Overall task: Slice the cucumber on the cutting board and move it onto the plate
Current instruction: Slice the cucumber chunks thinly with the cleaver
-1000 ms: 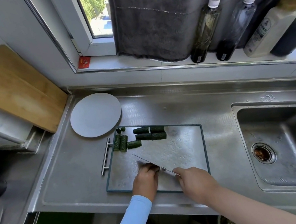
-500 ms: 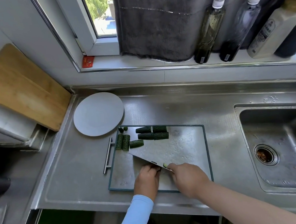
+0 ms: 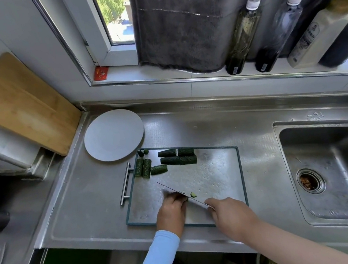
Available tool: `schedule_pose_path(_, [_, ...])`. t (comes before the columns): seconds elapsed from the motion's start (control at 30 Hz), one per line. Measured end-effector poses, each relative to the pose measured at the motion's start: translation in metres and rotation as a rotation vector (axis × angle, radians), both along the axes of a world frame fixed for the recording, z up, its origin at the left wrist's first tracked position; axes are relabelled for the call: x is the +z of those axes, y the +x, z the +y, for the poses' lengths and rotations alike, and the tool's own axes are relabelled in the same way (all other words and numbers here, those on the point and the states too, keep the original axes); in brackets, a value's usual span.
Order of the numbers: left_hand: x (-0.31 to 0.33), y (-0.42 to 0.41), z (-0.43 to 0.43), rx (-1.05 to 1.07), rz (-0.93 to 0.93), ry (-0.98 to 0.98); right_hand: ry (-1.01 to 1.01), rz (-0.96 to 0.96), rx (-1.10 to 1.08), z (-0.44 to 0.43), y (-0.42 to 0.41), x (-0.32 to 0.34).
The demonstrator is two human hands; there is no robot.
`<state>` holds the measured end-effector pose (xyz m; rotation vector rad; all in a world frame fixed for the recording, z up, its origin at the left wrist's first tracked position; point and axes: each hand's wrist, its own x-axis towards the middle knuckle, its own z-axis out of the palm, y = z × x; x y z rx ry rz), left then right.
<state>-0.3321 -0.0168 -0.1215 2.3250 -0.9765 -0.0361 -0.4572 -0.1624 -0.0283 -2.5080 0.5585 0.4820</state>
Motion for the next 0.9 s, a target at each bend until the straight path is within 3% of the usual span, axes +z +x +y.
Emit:
schedule_pose_path(0.37, [-0.006, -0.001, 0.004, -0.017, -0.01, -0.003, 0.006, 0.049, 0.028, 0.004, 0.029, -0.004])
schedule_pose_path(0.9, [-0.001, 0.0, 0.006, 0.003, -0.011, -0.002, -0.02, 0.004, 0.028, 0.002, -0.003, 0.0])
